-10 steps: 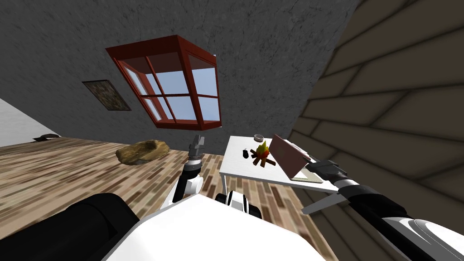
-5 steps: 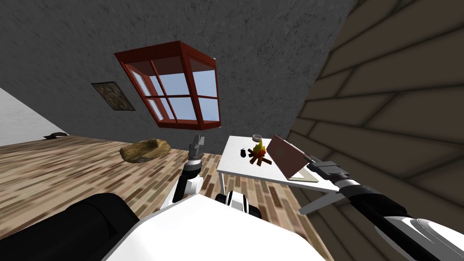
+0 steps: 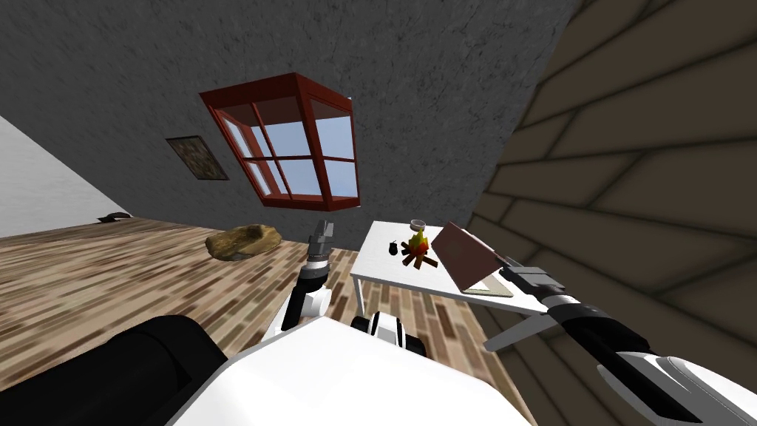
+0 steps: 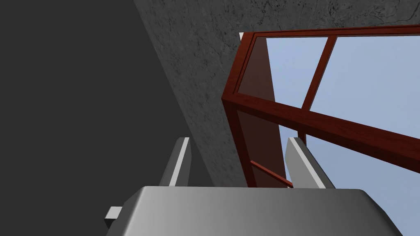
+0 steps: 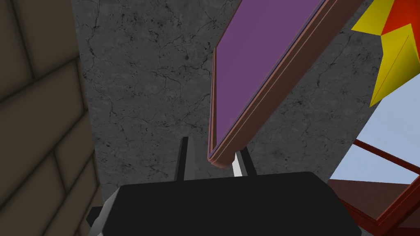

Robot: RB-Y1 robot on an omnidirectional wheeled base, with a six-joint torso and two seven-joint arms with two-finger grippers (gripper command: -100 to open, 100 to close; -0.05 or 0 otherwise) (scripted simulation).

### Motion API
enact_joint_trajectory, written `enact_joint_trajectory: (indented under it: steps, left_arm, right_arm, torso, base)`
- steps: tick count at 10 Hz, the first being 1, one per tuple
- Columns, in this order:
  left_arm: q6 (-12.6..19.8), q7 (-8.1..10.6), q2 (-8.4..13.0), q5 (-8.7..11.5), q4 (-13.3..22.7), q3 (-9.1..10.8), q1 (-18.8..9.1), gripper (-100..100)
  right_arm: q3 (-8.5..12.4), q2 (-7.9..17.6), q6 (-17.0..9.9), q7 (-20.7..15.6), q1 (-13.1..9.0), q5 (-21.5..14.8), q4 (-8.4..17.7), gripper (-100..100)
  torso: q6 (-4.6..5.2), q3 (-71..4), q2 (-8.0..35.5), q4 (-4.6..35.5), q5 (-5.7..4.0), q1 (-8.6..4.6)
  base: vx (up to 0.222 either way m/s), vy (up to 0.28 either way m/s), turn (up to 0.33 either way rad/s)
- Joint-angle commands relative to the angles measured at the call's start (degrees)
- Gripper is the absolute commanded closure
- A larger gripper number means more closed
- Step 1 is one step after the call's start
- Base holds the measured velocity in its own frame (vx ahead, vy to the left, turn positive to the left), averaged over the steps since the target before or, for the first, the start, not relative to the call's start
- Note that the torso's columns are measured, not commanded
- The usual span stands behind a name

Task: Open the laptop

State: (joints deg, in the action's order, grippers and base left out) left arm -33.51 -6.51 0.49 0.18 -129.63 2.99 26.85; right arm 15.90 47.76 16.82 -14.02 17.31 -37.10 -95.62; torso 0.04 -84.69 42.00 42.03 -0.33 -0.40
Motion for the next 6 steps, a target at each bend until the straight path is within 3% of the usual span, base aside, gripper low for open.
enact_joint_trajectory:
  steps: [1, 5, 6]
  left_arm:
    - [0.0, 0.00, 0.0, 0.0, 0.0, 0.00, 0.0, 0]
    - [0.0, 0.00, 0.0, 0.0, 0.0, 0.00, 0.0, 0]
    - [0.0, 0.00, 0.0, 0.0, 0.0, 0.00, 0.0, 0]
  right_arm:
    - [-1.2, -1.8, 0.7, 1.9, -0.8, 2.3, 2.9, 100]
    - [-2.9, -4.5, 1.6, 4.4, -2.4, 5.8, 7.0, 100]
    - [-1.8, -3.9, 1.1, 3.9, -2.3, 5.3, 5.8, 100]
  torso:
    - [0.01, -0.1, -0.1, 0.0, 0.00, 0.01]
    - [-0.13, 0.0, 0.0, -0.1, -0.04, 0.33]
    - [-0.18, 0.0, 0.0, -0.2, -0.04, 0.40]
  base:
    - [-0.017, -0.128, 0.040]
    - [-0.024, -0.107, 0.048]
    - [-0.015, -0.046, 0.002]
